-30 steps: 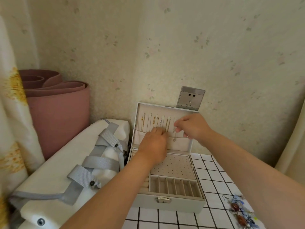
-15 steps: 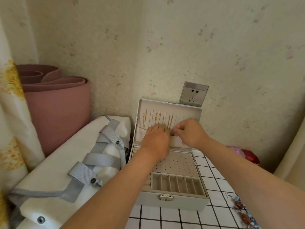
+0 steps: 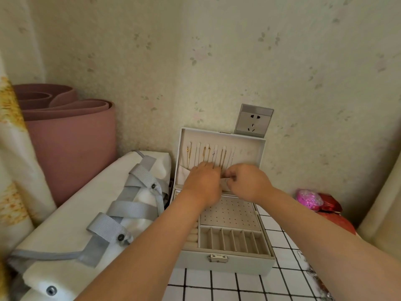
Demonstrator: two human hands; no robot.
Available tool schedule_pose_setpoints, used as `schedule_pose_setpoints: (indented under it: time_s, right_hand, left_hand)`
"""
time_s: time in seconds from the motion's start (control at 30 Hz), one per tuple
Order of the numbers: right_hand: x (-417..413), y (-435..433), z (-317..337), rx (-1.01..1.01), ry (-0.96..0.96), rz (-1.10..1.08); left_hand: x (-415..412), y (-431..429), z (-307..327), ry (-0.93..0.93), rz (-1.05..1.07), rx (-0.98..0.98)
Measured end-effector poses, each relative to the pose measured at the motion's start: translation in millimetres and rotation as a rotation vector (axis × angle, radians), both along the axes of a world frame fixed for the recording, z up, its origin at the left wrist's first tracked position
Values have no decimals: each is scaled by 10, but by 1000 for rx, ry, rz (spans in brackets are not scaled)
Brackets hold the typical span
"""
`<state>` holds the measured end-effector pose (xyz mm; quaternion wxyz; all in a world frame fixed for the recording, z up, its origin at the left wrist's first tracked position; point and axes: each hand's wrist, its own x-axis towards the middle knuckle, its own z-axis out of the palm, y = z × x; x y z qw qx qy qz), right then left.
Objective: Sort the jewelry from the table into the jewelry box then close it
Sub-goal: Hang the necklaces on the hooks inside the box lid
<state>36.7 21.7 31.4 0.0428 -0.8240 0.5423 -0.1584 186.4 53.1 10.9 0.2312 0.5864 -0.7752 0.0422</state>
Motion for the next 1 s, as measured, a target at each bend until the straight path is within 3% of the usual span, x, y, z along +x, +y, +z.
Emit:
schedule_pose_setpoints:
  time_s: [0.13,0.33,0.47,0.67,0.87,1.0]
  right_hand:
    - [-23,-24,-31,-12,55,53]
    - [-30,-91,36,-115,-162,25]
    - [-2,-64,20,-177,-106,-10]
    - [-56,-24,-71,-29,69,119]
    - [-130,-97,5,-75,-151,72]
    - [-70,-68,5,-164,-164,61]
  left_hand:
    - [24,8,9,0,-12,-26]
    - [33,16,16,10,-17,-36]
    - [22,27,29,25,-11,-40]
    - [17,51,63,22,-8,-32]
    - [27,50,37,0,-10,-29]
    - [25,43,42,4,-4,-20]
